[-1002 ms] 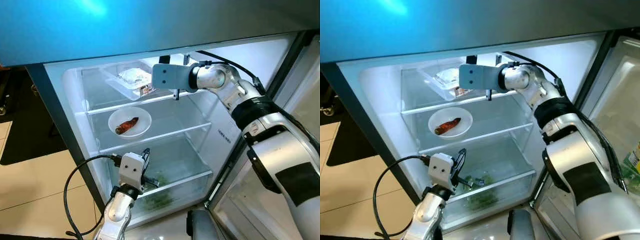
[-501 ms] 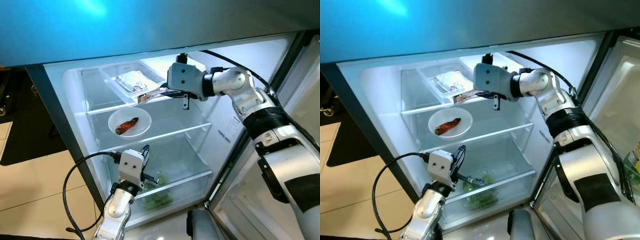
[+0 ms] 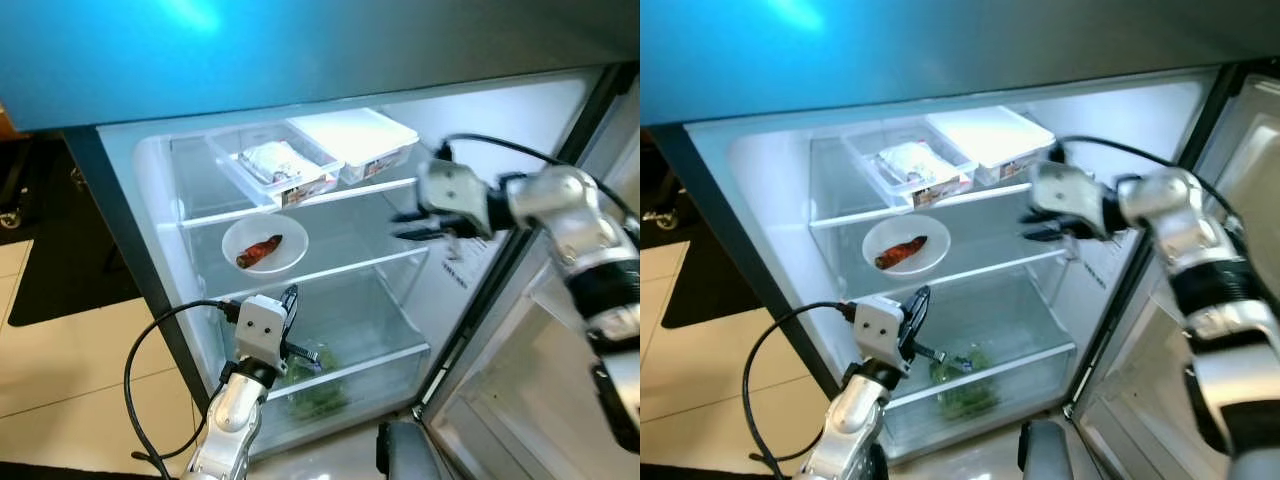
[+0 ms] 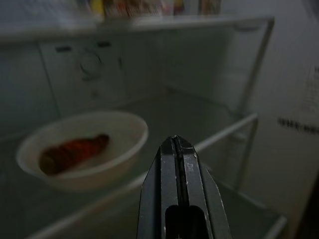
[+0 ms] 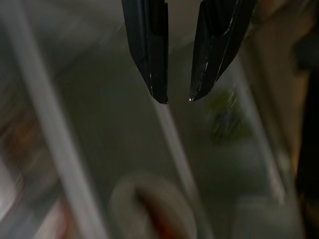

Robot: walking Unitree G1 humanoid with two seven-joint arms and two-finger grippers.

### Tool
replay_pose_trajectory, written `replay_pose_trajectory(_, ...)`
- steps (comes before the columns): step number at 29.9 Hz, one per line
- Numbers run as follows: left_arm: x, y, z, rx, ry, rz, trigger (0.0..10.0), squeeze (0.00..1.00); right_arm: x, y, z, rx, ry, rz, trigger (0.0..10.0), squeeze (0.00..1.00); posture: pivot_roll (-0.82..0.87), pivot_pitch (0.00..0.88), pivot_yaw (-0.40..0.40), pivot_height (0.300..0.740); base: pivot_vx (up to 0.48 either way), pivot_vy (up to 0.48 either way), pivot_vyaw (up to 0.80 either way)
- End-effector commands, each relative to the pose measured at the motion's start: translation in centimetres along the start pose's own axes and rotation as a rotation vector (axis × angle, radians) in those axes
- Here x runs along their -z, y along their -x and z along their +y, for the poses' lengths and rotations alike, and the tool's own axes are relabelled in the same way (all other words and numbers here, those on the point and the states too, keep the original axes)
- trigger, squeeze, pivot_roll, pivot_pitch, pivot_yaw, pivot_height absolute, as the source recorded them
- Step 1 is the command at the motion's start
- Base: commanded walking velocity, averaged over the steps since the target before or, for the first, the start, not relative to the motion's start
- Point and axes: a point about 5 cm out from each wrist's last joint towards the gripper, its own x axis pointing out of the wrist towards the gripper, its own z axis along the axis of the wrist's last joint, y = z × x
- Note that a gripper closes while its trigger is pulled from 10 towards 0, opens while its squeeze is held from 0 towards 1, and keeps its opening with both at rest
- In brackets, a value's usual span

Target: Restocking fridge

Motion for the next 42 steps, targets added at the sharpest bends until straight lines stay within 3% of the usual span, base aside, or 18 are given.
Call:
replay_pose_trajectory(1, -0.5, -0.3, -0.4, -0.005, 0.019, -0.03, 10.0, 0.0, 0.5, -0.3, 0.5, -0.034, -0.01, 0.033, 10.0, 0.0, -0.11, 0.0, -0.015, 0.557, 0.0, 0.0, 0.0)
replay_pose_trajectory(2, -1.3, -0.7, -0.5, -0.006, 0.02, -0.064, 10.0, 0.0, 2.7, -0.4, 2.6, -0.093, -0.081, 0.105, 10.0, 0.0, -0.11, 0.0, -0.015, 0.557, 0.0, 0.0, 0.0)
replay_pose_trajectory(3, -1.6, -0.9, -0.5, -0.007, 0.021, -0.076, 10.0, 0.0, 3.5, -0.6, 3.5, -0.116, -0.111, 0.127, 10.0, 0.0, -0.11, 0.0, -0.015, 0.557, 0.0, 0.0, 0.0)
replay_pose_trajectory(7, -2.1, -1.1, -0.5, -0.006, 0.021, -0.098, 10.0, 0.0, 4.8, -0.9, 5.2, -0.16, -0.152, 0.172, 10.0, 0.0, -0.11, 0.0, -0.015, 0.557, 0.0, 0.0, 0.0)
replay_pose_trajectory(8, -2.5, -1.3, -0.5, -0.007, 0.024, -0.113, 10.0, 0.0, 5.9, -1.7, 7.5, -0.222, -0.197, 0.202, 10.0, 0.0, -0.11, 0.0, -0.013, 0.557, 0.0, 0.0, 0.0)
replay_pose_trajectory(10, -2.8, -1.4, -0.5, -0.008, 0.026, -0.121, 10.0, 0.0, 6.5, -2.5, 9.5, -0.278, -0.239, 0.204, 10.0, 0.0, -0.11, 0.0, -0.012, 0.557, 0.0, 0.0, 0.0)
replay_pose_trajectory(16, -2.8, -1.3, -0.4, -0.005, 0.025, -0.121, 10.0, 0.0, 7.0, -3.4, 11.7, -0.325, -0.28, 0.194, 10.0, 0.0, -0.11, 0.0, -0.009, 0.557, 0.0, 0.0, 0.0)
replay_pose_trajectory(22, -2.7, -1.2, -0.4, -0.002, 0.024, -0.111, 10.0, 0.0, 5.1, -4.1, 11.3, -0.287, -0.295, 0.045, 10.0, 0.0, -0.11, 0.0, -0.008, 0.557, 0.0, 0.0, 0.0)
replay_pose_trajectory(25, -2.6, -1.2, -0.5, 0.001, 0.024, -0.104, 10.0, 0.0, 3.3, -4.0, 10.3, -0.245, -0.28, -0.066, 10.0, 0.0, -0.11, 0.0, -0.009, 0.557, 0.0, 0.0, 0.0)
replay_pose_trajectory(28, -2.4, -1.0, -0.8, 0.006, 0.029, -0.092, 10.0, 0.0, 1.4, -2.8, 8.5, -0.175, -0.225, -0.159, 10.0, 0.0, -0.11, 0.0, -0.013, 0.557, 0.0, 0.0, 0.0)
replay_pose_trajectory(32, -2.0, -0.8, -0.9, 0.011, 0.03, -0.078, 10.0, 0.0, -0.6, -1.6, 7.4, -0.152, -0.179, -0.243, 10.0, 0.0, -0.11, 0.0, -0.014, 0.557, 0.0, 0.0, 0.0)
replay_pose_trajectory(39, -1.6, -0.4, -0.9, 0.016, 0.027, -0.056, 10.0, 0.0, -4.4, 0.8, 6.0, -0.131, -0.095, -0.388, 10.0, 0.0, -0.12, 0.0, -0.013, 0.557, 0.0, 0.0, 0.0)
replay_pose_trajectory(42, -1.5, -0.4, -1.0, 0.018, 0.027, -0.054, 10.0, 0.0, -5.0, 1.0, 6.1, -0.147, -0.087, -0.397, 10.0, 0.0, -0.12, 0.0, -0.015, 0.557, 0.0, 0.0, 0.0)
